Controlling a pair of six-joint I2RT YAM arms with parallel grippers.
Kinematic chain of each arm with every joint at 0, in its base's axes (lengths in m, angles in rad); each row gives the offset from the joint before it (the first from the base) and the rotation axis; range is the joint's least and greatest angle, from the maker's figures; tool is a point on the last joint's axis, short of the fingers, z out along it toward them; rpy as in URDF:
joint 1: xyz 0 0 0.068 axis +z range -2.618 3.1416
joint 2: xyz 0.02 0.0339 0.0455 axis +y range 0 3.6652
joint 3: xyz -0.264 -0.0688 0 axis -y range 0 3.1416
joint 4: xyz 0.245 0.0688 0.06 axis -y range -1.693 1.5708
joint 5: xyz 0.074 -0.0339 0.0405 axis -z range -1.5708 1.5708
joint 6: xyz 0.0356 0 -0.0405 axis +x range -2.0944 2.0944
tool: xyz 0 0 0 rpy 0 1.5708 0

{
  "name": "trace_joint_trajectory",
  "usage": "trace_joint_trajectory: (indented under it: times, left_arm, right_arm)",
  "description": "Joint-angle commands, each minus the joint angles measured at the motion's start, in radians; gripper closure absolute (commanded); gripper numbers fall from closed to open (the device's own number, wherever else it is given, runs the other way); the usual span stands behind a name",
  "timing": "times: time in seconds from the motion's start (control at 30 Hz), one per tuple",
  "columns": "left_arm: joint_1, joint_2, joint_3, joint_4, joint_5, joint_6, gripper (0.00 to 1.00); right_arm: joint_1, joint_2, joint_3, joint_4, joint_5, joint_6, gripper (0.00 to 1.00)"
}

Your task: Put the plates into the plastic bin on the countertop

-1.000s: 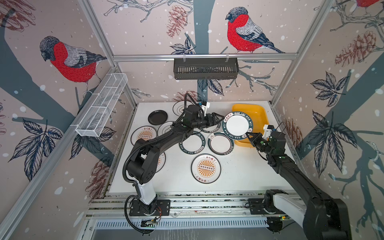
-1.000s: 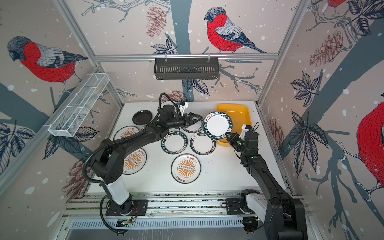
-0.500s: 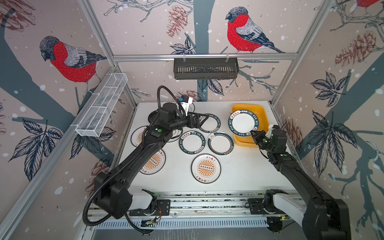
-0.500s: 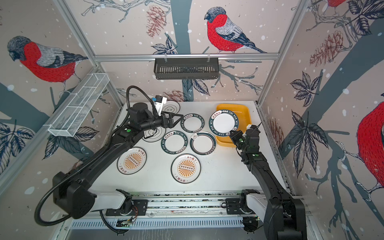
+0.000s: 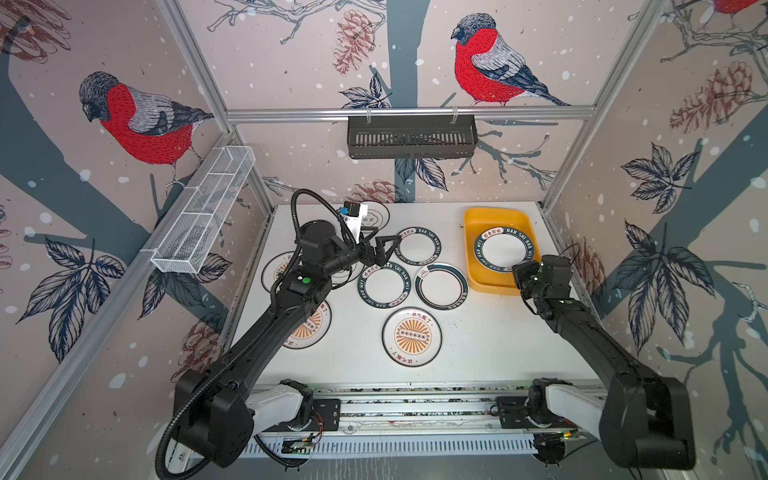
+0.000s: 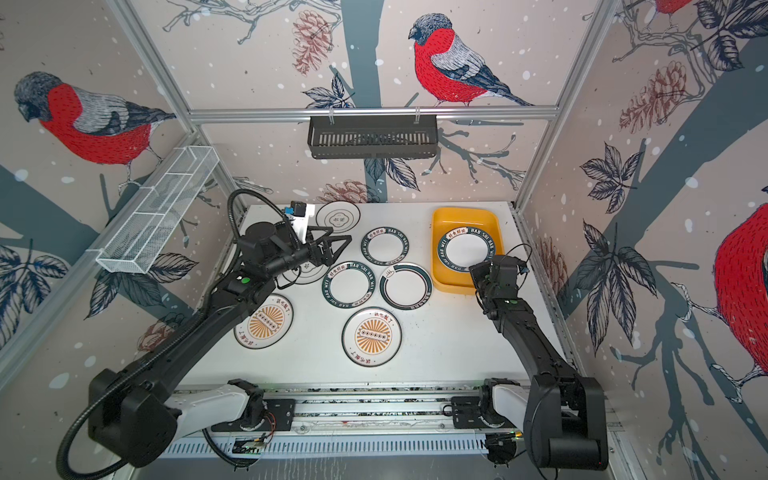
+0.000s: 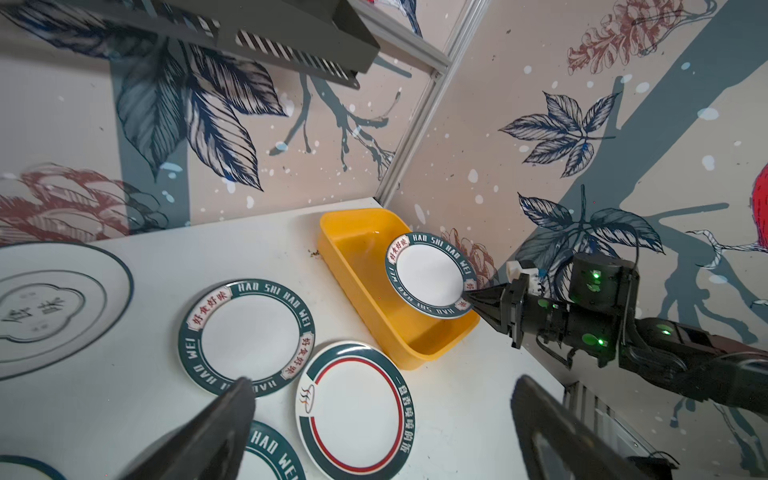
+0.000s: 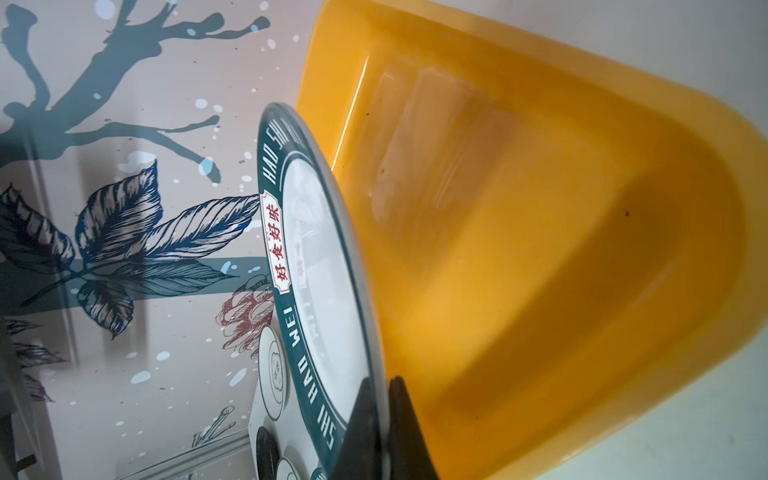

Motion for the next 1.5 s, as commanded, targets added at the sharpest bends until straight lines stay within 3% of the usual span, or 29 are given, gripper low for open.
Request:
trace_joint_trajectory:
  times: [0.0, 0.2, 0.4, 0.6, 0.93, 1.27, 1.47]
  left_arm:
    - [0.003, 0.022, -0.012, 0.084, 0.085, -0.026, 0.03]
    - [-0.016, 0.041, -0.064, 0.126, 0.035, -0.020, 0.04]
    - [-0.126, 0.130, 0.057, 0.006, -0.097, 0.076, 0.04]
    - [-0.216, 0.345, 0.168, 0.139, -0.053, -0.001, 0.04]
    - [-0.323, 0.680, 0.428, 0.103, -0.012, 0.011, 0.04]
    - [-0.341, 0.771, 0.494, 0.092, -0.033, -0.009, 0.04]
    - [-0.341, 0.769, 0.498, 0.090, -0.048, -0.007, 0.04]
  right_arm:
    - [-0.001, 0.053, 0.001, 0.132, 0.019, 0.052, 0.99]
    - [-0.002, 0.200, 0.064, 0.178, 0.040, 0.080, 0.99]
    - [-0.003, 0.320, 0.086, 0.267, 0.030, 0.130, 0.99]
    - [-0.008, 0.418, 0.119, 0.323, -0.008, 0.133, 1.00]
    - [-0.014, 0.509, 0.196, 0.301, -0.022, 0.152, 1.00]
    - [-0.009, 0.572, 0.245, 0.271, -0.012, 0.227, 1.00]
    - [0.000, 0.589, 0.300, 0.180, 0.021, 0.198, 0.99]
